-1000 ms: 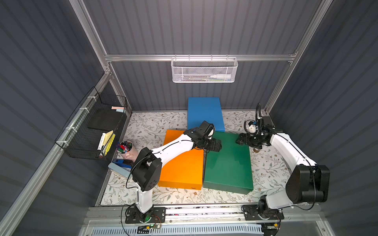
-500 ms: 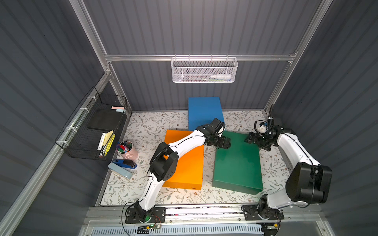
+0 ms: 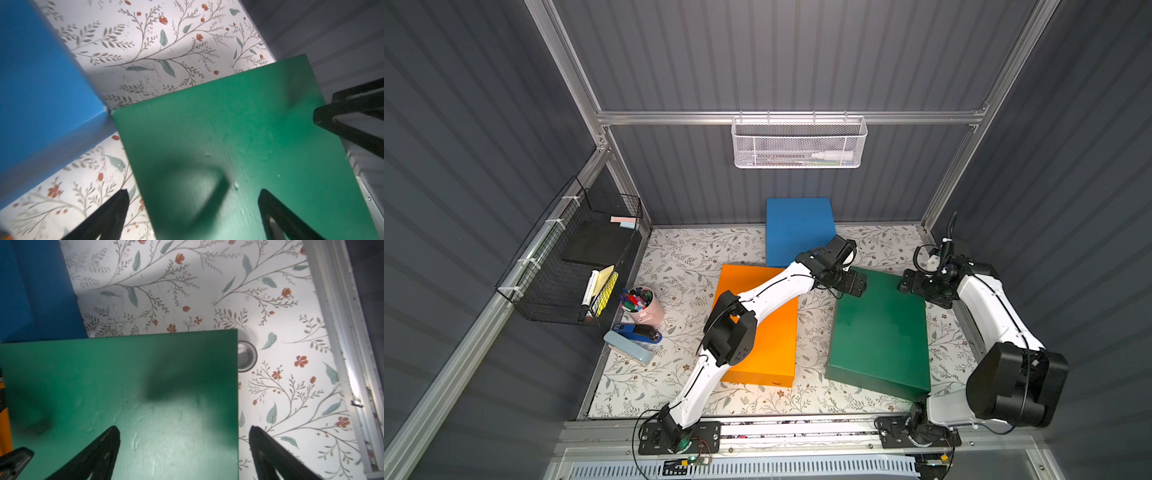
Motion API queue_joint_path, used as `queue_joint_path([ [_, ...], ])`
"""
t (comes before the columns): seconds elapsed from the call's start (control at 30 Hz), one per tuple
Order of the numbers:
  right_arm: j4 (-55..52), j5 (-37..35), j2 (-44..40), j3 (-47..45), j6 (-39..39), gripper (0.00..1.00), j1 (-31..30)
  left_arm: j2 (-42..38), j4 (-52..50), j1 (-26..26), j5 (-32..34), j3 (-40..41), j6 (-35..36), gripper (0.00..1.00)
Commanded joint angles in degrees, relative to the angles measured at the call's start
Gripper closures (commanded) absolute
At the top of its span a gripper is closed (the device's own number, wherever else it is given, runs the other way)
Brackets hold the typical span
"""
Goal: Stack the shoeboxes
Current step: Move the shoebox to the center of the board, then adjust the shoebox at the center of the board.
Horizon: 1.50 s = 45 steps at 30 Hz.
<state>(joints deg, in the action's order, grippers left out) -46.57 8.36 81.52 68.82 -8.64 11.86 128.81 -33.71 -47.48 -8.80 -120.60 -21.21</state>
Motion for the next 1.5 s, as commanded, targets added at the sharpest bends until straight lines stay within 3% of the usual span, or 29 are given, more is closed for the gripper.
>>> queue_joint_path([
  [0.0, -2.8, 0.5, -2.7, 3.3, 1.0, 0.01, -0.1, -9.5, -2.3, -0.2, 4.7, 3.1, 2.0, 0.0],
  [0.2, -6.9, 4.2, -7.5, 5.7, 3.7, 0.01, -3.1, -20.2, -7.9, 3.3, 8.7, 8.9, -0.7, 0.0],
  [0.5, -7.7, 9.1, -9.9, 6.3, 8.3, 0.01, -29.1, -33.5, -7.6, 20.8, 9.8, 24.1, -2.0, 0.0],
  [0.57, -9.5, 12.7, -9.0, 7.2, 11.5, 0.01, -34.4, -33.6, -7.7, 24.3, 8.6, 26.3, -1.6, 0.0],
  [0.7, -11.3, 10.4, -6.2, 6.6, 15.3, 0.02, -46.4, -33.6, -6.2, 29.8, 6.5, 29.4, -0.6, 0.0],
  [0.83, -12.7, 4.8, -2.5, 6.0, 15.3, 0.06, -54.5, -32.1, -4.9, 34.6, 4.3, 31.4, 0.9, 0.0],
  [0.97, -13.1, 2.2, -0.5, 5.3, 16.5, 0.09, -59.6, -29.2, -3.1, 37.5, 1.0, 32.0, 2.1, 0.01],
  [1.17, -9.8, 3.2, 2.4, 3.5, 17.9, 0.24, -66.4, -23.1, -2.3, 38.5, -1.2, 28.9, 3.8, 0.01],
  [1.47, -5.4, 5.1, 12.5, 5.6, 17.8, 0.44, -69.2, -20.6, -1.9, 39.8, -3.9, 26.5, 4.7, 0.01],
])
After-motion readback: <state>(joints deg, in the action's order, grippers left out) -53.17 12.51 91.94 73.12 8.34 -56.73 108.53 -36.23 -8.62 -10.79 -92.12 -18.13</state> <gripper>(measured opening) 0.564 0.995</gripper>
